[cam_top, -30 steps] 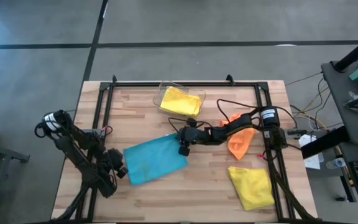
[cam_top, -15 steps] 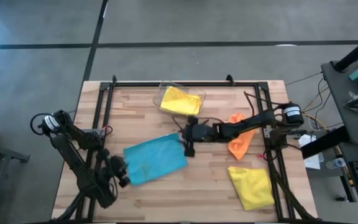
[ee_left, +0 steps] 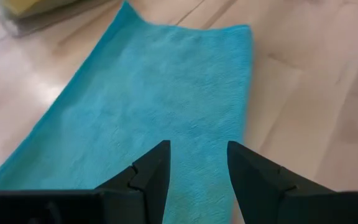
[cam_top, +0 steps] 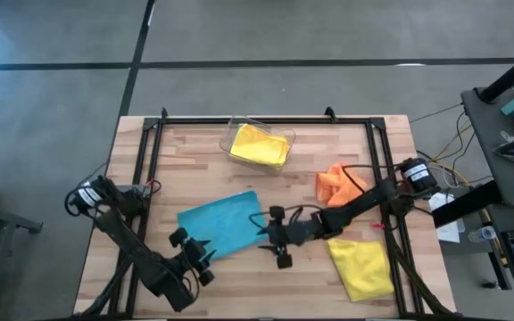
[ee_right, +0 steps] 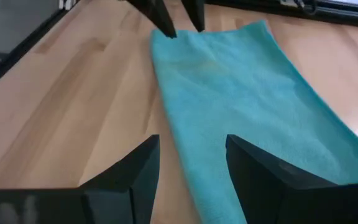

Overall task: Fold microfiber towels
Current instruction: Fold the blue microfiber cloth

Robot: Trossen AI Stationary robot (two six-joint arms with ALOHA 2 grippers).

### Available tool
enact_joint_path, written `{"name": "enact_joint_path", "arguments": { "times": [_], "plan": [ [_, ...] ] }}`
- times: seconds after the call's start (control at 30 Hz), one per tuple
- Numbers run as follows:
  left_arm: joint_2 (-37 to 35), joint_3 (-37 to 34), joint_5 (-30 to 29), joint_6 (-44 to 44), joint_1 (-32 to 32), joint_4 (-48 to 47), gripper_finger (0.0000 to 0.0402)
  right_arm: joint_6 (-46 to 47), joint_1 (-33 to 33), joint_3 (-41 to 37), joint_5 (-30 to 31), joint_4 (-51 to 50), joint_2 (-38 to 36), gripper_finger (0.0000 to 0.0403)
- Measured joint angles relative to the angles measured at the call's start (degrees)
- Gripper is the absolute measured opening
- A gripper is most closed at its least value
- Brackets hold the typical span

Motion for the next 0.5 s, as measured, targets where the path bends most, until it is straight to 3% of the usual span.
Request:
{"name": "enact_joint_path", "arguments": {
  "times": [0.17,0.37,0.5],
  "plan": [
    [0.29,1.68,-0.43,4.33,0.11,1.21,0.0144,-1.53,1.80,-0.04,5.25,0.75,0.00,0.0175],
    [0.29,1.69,-1.57,9.05,0.56,2.58,0.0144,-5.32,1.78,-0.04,5.29,2.50,0.00,0.0168],
    [0.29,1.60,-5.80,12.86,2.44,2.50,0.0144,-7.33,1.78,-0.04,5.23,3.07,0.00,0.0162]
  ]
}}
